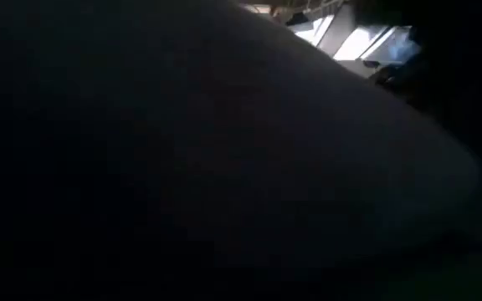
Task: Fold laundry
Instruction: Fold the gray pants, then stack the gray folded pants on top of the green folded polo shirt
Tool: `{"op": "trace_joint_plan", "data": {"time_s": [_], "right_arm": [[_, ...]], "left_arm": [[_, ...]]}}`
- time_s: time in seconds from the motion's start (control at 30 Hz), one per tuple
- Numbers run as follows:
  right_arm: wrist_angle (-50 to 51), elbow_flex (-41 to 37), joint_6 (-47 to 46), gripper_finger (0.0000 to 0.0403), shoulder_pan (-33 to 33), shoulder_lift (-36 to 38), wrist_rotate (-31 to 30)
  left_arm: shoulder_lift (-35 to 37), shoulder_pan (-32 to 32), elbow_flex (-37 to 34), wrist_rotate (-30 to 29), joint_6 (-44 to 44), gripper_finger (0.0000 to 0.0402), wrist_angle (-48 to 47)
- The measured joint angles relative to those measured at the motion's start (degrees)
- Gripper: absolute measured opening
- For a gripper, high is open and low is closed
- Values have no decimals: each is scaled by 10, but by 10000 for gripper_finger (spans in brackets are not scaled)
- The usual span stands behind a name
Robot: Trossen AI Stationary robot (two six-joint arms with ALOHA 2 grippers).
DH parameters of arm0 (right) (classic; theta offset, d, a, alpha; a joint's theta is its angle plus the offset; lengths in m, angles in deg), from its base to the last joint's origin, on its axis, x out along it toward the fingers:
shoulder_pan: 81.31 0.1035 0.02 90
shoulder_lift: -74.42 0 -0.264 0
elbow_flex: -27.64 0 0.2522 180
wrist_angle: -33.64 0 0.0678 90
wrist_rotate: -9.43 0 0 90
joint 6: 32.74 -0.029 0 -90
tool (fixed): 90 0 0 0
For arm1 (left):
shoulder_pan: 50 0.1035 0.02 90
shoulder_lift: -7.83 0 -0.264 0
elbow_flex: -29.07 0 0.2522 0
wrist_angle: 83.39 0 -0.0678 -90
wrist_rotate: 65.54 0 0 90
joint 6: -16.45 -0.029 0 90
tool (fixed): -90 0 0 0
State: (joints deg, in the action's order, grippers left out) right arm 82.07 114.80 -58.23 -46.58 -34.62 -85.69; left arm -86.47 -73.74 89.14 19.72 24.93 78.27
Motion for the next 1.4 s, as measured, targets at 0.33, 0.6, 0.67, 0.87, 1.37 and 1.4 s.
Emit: {"op": "trace_joint_plan", "data": {"time_s": [0.33, 0.6, 0.67, 0.87, 1.37, 1.4], "right_arm": [[120, 0, 32, 32, -120, 0, -84], [140, 0, 73, 33, -176, 49, -48], [140, 0, 74, 33, -171, 70, -48], [139, 0, 47, 33, -128, 121, -74], [-144, -225, -104, 33, -62, 227, -46], [-189, -254, -122, 33, -66, 241, -36]], "left_arm": [[0, -41, 0, -6, 2, 119, 57], [49, -41, 22, -85, 4, 119, -43], [74, -42, 22, -103, 5, 119, -72], [138, -51, 2, -114, 31, 119, -86], [243, -82, -219, -173, 298, 119, 117], [243, -82, -222, -173, 313, 119, 116]]}}
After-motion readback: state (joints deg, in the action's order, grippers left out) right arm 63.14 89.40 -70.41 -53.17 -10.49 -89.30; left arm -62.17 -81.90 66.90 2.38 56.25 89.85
